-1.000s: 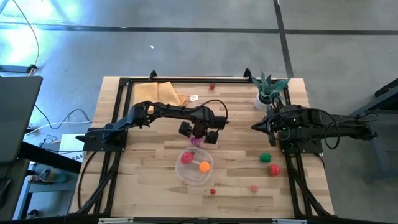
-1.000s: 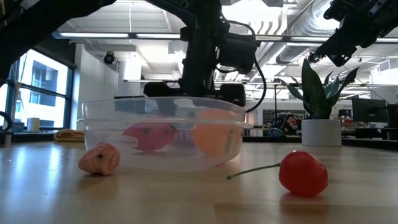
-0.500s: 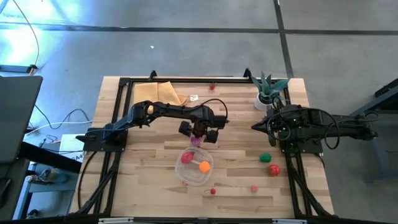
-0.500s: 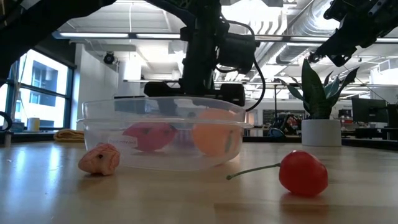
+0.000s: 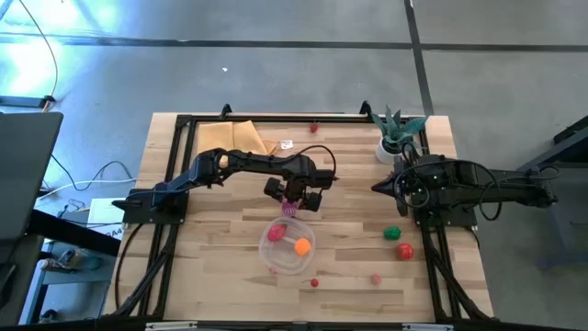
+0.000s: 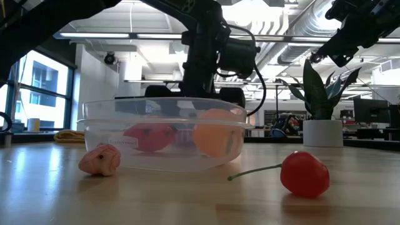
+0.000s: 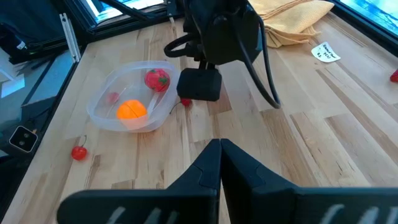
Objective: Pick and placing Produce into tupperware
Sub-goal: Put the onion into the bin
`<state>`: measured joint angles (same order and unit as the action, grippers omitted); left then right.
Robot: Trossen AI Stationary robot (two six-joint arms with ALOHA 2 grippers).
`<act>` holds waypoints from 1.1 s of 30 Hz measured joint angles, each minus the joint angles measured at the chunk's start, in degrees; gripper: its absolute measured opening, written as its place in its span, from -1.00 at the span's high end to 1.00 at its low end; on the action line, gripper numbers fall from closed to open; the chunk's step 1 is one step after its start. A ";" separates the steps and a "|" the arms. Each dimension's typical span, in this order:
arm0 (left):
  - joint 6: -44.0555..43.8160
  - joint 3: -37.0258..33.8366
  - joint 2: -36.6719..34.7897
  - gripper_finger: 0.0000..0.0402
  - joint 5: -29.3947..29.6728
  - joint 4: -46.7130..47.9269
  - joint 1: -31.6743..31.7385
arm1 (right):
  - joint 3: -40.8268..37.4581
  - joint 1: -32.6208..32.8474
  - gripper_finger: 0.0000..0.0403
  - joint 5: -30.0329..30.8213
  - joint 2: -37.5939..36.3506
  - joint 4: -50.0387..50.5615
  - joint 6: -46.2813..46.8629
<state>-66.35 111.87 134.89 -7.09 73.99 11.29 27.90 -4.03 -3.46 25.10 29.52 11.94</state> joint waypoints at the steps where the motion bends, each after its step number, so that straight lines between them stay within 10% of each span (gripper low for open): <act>1: 0.00 0.00 0.00 -0.43 -0.06 0.01 0.00 | 0.00 -0.01 1.00 0.01 0.01 0.00 0.00; 13: 0.58 0.00 0.00 -0.11 -0.96 0.28 -0.02 | 0.00 0.01 1.00 0.01 0.02 0.00 0.00; 33: 1.68 0.00 0.00 -0.21 -0.98 0.25 -0.02 | 0.00 0.01 1.00 0.02 0.00 0.00 0.00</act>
<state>-64.67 111.87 134.89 -8.07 74.24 11.27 27.90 -4.02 -3.45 25.10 29.52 11.94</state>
